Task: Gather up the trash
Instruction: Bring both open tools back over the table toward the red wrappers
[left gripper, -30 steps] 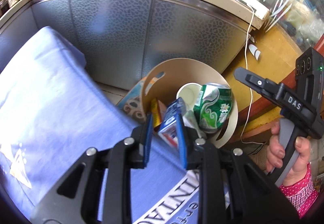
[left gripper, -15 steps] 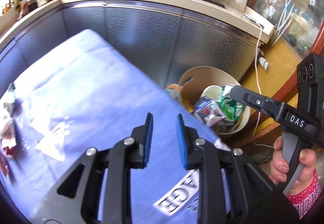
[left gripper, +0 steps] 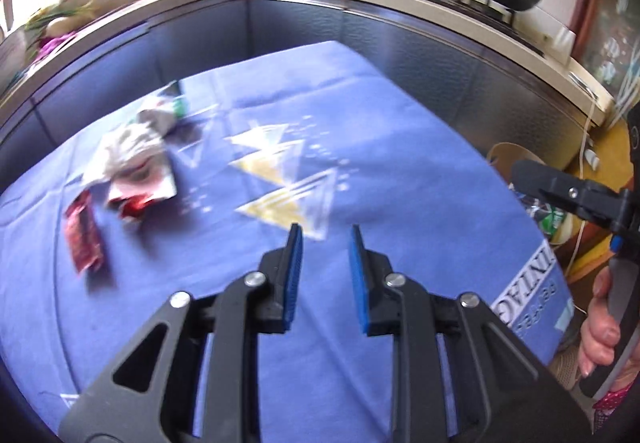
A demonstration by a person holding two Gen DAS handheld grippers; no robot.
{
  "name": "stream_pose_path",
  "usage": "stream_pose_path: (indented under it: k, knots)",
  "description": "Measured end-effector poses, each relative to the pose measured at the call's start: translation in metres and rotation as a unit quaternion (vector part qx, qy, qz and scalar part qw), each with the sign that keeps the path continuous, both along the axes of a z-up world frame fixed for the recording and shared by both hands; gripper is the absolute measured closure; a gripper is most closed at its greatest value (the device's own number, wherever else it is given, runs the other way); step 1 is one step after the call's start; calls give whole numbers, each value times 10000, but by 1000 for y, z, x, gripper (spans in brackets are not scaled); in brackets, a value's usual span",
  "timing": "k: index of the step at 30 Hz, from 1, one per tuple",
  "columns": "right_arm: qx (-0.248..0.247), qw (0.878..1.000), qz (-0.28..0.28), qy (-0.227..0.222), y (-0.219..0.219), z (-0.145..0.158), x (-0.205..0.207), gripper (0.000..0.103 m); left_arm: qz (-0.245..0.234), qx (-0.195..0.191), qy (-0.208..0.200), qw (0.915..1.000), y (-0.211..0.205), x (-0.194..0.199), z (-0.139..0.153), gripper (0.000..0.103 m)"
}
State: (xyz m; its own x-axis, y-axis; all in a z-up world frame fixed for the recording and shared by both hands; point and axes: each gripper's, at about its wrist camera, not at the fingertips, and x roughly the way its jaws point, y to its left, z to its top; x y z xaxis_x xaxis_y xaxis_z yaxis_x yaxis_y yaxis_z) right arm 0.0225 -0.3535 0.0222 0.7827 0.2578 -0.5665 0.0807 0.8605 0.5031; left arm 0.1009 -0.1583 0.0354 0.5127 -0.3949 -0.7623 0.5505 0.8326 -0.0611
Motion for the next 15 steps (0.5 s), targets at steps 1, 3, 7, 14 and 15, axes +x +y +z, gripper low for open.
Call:
stream_pose_path:
  k: [1, 3, 7, 14, 15]
  knots:
    - [-20, 10000, 82, 14, 9, 1, 4, 36, 95, -5, -2, 10000, 11, 2, -1, 81]
    - [-60, 9996, 265, 49, 29, 1, 13, 36, 291, -22, 0, 9996, 33, 5, -4, 81]
    - [-132, 9980, 609, 124, 68, 1, 31, 36, 691, -48, -28, 9976, 77, 11, -12, 81]
    - [-236, 9927, 1134, 329, 128, -8, 51, 36, 1494, -148, 57, 9887, 160, 9, -31, 81]
    - [-252, 9920, 1187, 358, 134, -10, 53, 36, 1610, -140, 58, 9868, 171, 8, -34, 81]
